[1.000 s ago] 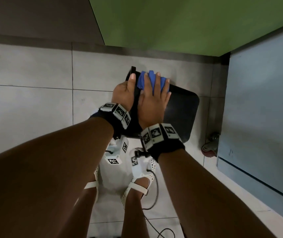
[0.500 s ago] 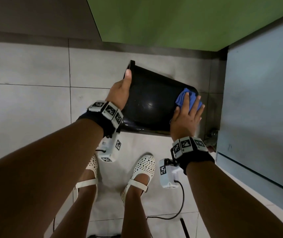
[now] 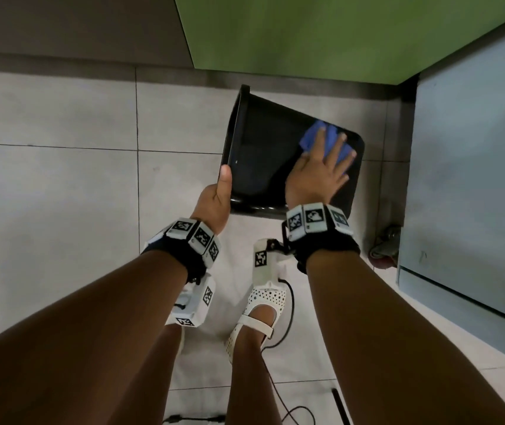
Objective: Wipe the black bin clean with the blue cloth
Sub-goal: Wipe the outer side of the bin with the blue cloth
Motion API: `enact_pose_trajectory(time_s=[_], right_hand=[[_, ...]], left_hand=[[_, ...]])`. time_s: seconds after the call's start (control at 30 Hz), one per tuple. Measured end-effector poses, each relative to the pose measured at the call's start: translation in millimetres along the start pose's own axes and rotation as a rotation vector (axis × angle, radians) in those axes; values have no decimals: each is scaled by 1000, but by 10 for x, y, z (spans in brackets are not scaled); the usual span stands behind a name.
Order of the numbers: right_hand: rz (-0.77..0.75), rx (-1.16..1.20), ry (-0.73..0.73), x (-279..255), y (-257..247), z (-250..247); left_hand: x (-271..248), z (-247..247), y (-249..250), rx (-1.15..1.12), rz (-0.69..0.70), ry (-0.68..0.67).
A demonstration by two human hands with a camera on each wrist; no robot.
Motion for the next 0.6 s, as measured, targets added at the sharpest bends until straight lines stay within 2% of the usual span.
enact_pose_trajectory(time_s=[0.1,0.17,0.23,0.33,0.43,0.6], right_hand=[[-292,-8,-54,-205,-511,116],[-460,-13,-91,-457,-645,190],[-569,-33,-99,-726,-600,228],[-646,-65,-100,-950,-444,206],[-616,-58,-84,-813,-299,57],[-235,-120,-48,-169,410,-243]], left_hand=[[-14,-3,52,-23,-19,18],[-7,8,106,-62,-28,0],[5,-6,143,-116,-44,-13],[23,-64,222,-99,-52,17],[25,-125,362,-15,-42,46],[13,-145,489,50,-82,52]])
Point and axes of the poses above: each hand's wrist, its own x-axis towards the middle knuckle, its own z-axis out of the palm, y = z × x, the point moved 9 cm from there along x, towards the middle knuckle, and after that the axes turned 12 degrees about y, right-handed, at the moved point
